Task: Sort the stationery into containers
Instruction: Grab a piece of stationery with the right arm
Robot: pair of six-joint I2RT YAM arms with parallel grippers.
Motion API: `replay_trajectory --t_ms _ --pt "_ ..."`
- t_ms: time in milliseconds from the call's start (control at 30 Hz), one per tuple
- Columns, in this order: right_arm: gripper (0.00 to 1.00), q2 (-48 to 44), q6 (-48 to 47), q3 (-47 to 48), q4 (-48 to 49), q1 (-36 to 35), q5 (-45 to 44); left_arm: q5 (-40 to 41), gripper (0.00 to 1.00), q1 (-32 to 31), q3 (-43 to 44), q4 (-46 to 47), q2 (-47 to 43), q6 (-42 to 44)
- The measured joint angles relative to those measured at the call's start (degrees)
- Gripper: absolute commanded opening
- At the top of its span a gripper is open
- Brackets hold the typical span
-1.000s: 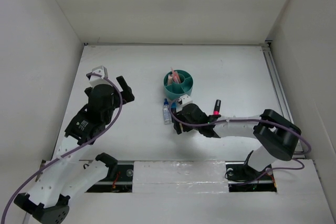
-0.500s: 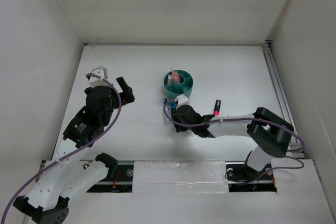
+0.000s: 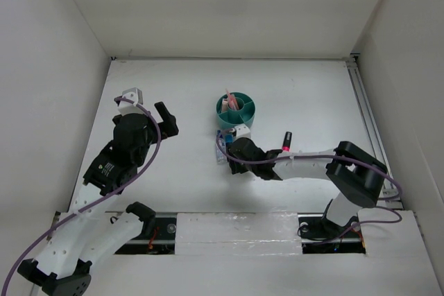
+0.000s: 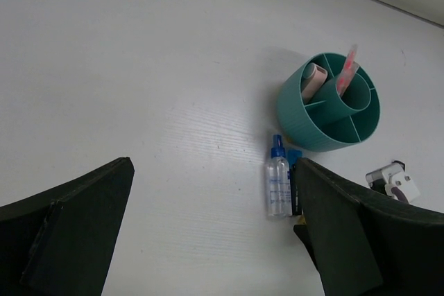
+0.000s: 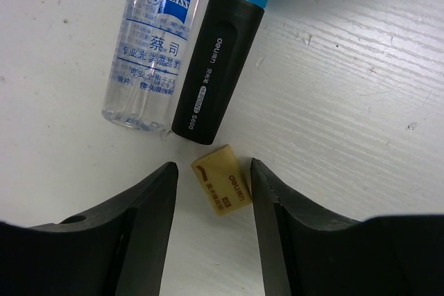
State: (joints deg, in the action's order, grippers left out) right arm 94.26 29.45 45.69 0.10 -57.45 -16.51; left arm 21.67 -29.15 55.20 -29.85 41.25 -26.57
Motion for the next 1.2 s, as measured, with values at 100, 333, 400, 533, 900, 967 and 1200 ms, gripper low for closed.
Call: replay_trajectory --t_ms 100,333,400,533,900,967,1200 --pt "0.54 0.0 1.0 0.3 -0.7 0.0 0.0 -0.2 1.0 0.0 0.0 0.0 0.0 0.1" --pt "0.53 0.0 2.6 0.4 -1.1 0.0 -0.3 -0.5 1.0 0.0 0.0 0.0 0.0 0.2" --pt "0.51 0.0 3.2 0.4 -1.4 0.0 -0.4 -0.6 1.0 0.0 0.0 0.0 0.0 0.3" --pt "0.43 0.0 4.2 0.7 -2.5 0.0 -0.8 -0.8 1.0 0.0 0.0 0.1 0.0 0.6" --pt "0.05 0.3 6.6 1.5 -4.6 0.0 -1.9 -1.2 1.0 0.0 0.0 0.1 0.0 0.7" --pt "0.0 0.4 6.9 1.6 -4.7 0.0 -2.0 -1.2 1.0 0.0 0.0 0.1 0.0 0.7" --pt "0.0 0.3 8.1 2.2 -6.2 -0.3 -3.0 -1.2 1.0 0.0 0.0 0.1 0.0 0.7"
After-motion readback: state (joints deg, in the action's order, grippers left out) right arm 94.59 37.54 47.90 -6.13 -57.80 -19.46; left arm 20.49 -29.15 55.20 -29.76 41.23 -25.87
